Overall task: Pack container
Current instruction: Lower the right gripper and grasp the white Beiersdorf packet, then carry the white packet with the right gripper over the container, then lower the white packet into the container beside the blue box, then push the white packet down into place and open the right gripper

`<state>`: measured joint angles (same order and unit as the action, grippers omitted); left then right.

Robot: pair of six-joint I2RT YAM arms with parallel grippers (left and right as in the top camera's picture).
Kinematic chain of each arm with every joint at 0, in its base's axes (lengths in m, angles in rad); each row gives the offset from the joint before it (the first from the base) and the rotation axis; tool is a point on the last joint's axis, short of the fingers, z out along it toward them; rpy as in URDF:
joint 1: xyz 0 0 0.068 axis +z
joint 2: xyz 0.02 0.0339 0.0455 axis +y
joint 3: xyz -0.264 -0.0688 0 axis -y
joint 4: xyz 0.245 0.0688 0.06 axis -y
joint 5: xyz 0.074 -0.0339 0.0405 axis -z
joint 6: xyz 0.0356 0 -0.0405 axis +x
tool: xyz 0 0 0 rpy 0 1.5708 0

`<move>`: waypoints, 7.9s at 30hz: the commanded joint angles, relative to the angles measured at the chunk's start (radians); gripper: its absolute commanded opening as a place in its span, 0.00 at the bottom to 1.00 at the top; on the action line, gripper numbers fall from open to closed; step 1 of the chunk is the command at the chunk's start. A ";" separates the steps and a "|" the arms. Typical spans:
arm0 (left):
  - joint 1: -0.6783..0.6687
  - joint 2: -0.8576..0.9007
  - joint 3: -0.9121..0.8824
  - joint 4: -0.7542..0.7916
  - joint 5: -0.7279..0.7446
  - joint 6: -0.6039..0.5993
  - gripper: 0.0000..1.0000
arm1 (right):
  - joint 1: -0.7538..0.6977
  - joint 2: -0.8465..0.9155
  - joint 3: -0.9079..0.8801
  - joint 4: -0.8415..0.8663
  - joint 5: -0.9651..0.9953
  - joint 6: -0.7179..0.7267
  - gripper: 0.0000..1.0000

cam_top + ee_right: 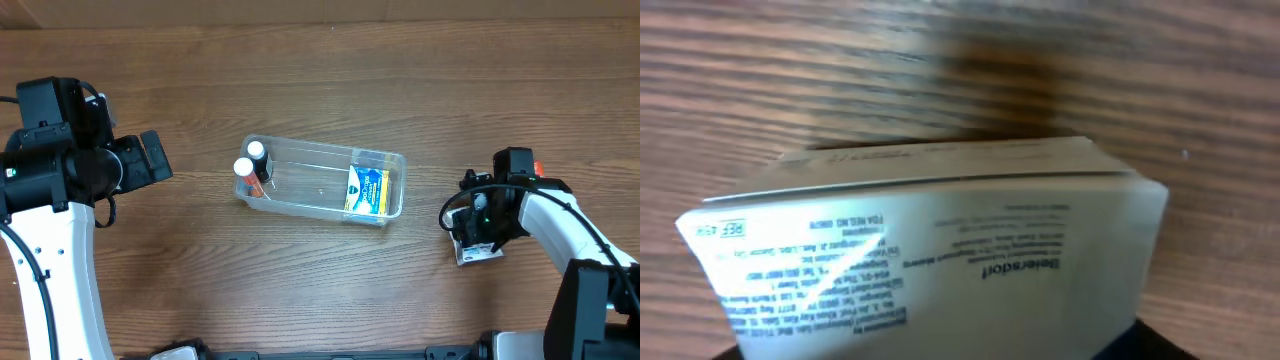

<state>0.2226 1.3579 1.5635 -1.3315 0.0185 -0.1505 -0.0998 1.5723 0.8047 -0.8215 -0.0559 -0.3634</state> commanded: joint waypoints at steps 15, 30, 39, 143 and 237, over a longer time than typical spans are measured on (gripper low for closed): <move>0.000 0.002 0.000 0.000 0.002 -0.004 1.00 | -0.001 0.009 0.054 0.014 -0.009 0.019 0.49; 0.000 0.002 0.000 0.004 0.001 -0.003 1.00 | 0.068 -0.040 0.652 -0.468 -0.010 0.375 0.34; 0.000 0.002 0.000 0.005 0.001 -0.003 1.00 | 0.499 -0.087 0.863 -0.506 0.053 0.681 0.41; 0.000 0.002 0.000 -0.003 0.001 -0.003 1.00 | 0.864 0.495 0.892 -0.149 0.199 0.721 0.04; 0.000 0.002 0.000 -0.006 0.002 -0.003 1.00 | 0.857 0.599 0.929 -0.046 0.061 0.572 0.04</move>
<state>0.2226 1.3579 1.5635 -1.3388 0.0185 -0.1505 0.7597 2.1700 1.7317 -0.8730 -0.0605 0.2123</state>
